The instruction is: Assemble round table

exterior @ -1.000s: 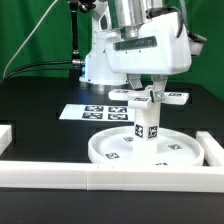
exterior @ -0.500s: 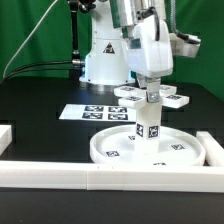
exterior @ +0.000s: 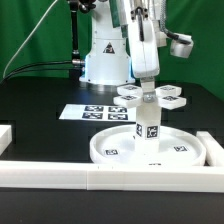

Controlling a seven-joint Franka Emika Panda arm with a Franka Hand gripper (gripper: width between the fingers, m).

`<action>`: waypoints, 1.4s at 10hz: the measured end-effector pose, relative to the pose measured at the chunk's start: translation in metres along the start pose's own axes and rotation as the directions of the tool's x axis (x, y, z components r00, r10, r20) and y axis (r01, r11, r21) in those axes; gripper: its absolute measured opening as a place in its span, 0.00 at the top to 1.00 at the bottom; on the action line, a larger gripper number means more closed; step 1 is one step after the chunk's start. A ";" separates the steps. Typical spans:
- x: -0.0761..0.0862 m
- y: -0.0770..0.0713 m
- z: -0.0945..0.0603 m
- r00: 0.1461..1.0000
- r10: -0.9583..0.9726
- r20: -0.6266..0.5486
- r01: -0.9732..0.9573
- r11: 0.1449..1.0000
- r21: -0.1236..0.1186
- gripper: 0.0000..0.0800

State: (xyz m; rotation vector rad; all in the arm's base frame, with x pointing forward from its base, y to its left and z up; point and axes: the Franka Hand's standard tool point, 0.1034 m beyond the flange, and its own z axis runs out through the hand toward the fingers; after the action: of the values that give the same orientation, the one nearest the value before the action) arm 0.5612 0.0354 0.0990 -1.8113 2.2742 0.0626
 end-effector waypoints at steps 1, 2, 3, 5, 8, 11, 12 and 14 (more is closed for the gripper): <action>0.001 -0.001 -0.001 0.999 0.047 0.006 -0.047 0.999 0.008 0.44; 0.001 -0.002 -0.002 0.995 0.100 0.021 -0.100 0.995 0.020 0.44; 0.002 -0.002 -0.002 0.982 0.185 0.034 -0.186 0.982 0.026 0.44; 0.004 -0.003 -0.004 0.956 0.285 0.065 -0.287 0.957 0.035 0.44; 0.005 -0.005 -0.007 0.889 0.448 0.092 -0.453 0.891 0.033 0.44; 0.005 -0.006 -0.007 0.857 0.507 0.095 -0.512 0.859 0.034 0.44; 0.005 -0.006 -0.008 0.830 0.549 0.098 -0.554 0.832 0.034 0.44; 0.007 -0.006 -0.011 0.770 0.628 0.114 -0.635 0.771 0.036 0.44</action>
Offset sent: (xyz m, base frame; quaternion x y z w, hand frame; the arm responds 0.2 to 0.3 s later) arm -0.0124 0.0027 0.0036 0.0030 -0.0439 0.2467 0.9681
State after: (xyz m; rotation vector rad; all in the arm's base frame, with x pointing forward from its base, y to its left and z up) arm 0.5639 0.0253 0.1085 -0.8995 2.6634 0.1725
